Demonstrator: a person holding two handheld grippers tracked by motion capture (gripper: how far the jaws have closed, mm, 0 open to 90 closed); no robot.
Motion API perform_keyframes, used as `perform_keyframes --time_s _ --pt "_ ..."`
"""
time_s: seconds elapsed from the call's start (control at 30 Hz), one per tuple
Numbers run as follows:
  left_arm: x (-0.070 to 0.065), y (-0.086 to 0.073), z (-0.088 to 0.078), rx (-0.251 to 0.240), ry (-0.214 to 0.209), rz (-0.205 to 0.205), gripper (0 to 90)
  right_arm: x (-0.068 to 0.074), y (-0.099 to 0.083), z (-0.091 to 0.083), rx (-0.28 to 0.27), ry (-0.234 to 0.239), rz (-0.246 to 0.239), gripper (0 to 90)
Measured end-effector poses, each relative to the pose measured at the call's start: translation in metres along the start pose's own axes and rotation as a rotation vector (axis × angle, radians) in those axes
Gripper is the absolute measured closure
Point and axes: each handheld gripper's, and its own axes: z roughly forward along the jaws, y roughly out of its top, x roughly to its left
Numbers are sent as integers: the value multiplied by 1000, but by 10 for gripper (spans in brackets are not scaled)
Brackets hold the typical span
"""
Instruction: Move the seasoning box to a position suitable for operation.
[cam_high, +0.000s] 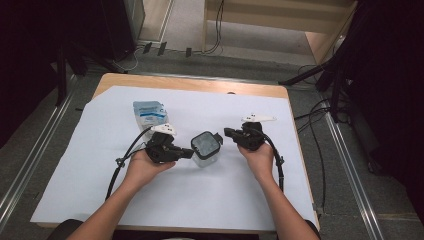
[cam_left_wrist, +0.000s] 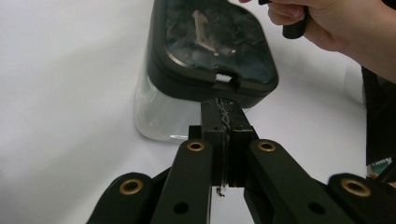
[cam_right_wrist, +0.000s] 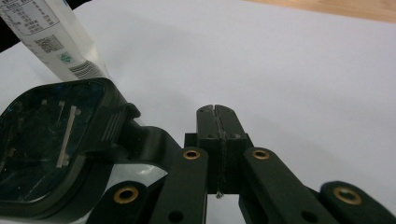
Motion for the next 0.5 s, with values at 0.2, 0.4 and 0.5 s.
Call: perform_keyframes --time_s 0.2,0.4,0.5 --pt "3 -6 6 -2 15 -2 900 10 -1 7 7 4 -30 900" --pt "0 -6 8 -13 41 19 900 9 -1 8 -5 7 -32 900" --pt "0 -7 8 -16 40 20 900 8 -1 10 -9 11 -25 900"
